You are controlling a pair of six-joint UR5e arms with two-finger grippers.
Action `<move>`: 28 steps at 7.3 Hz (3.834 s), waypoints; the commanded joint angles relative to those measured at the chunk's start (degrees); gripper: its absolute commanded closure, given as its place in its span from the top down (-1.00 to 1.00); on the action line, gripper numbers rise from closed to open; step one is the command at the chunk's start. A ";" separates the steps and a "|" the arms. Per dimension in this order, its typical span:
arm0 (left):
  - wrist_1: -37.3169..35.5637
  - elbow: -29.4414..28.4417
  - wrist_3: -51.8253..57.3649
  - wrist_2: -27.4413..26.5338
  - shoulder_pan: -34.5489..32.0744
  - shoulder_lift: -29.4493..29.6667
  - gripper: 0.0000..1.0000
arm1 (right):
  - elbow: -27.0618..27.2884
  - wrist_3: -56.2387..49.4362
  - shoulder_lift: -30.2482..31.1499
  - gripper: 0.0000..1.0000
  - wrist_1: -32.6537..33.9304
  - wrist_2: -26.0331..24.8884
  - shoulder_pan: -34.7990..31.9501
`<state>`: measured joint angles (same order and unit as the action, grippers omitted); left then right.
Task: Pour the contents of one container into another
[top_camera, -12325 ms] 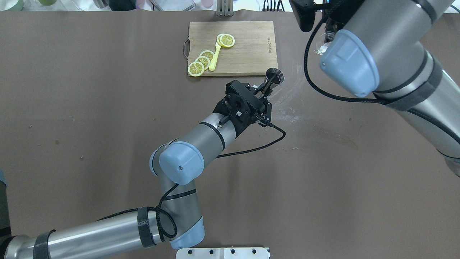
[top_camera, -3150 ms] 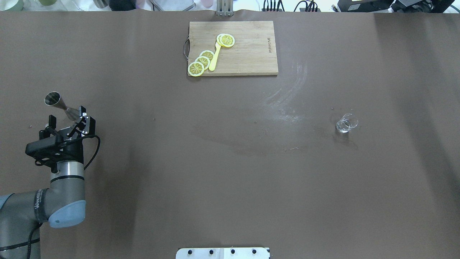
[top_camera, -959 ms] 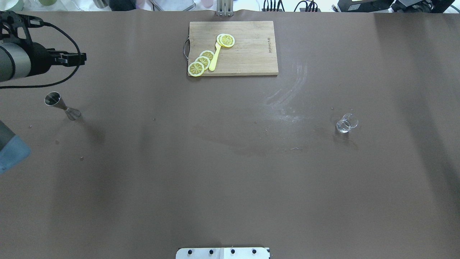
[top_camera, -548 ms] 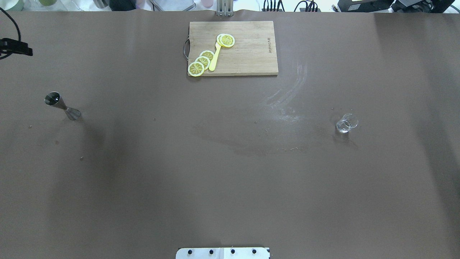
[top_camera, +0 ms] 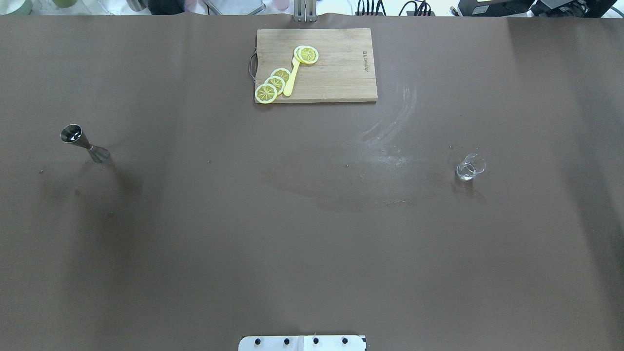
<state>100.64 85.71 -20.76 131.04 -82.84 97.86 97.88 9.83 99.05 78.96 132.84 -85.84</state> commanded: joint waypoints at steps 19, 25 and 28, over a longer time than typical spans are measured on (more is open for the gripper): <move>-38.68 17.47 25.86 0.97 -6.10 -5.48 0.98 | 0.21 0.63 0.44 1.00 1.03 0.66 -0.03; -37.98 15.89 25.42 1.32 -7.51 -4.87 0.98 | 0.12 0.63 0.44 1.00 1.03 0.66 -0.03; -35.08 15.54 25.41 1.23 -7.60 -4.96 0.98 | 0.21 0.63 0.71 1.00 0.67 0.66 -0.03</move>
<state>64.75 101.51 4.65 132.29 -90.43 92.86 98.01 10.46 99.65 79.76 133.51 -85.87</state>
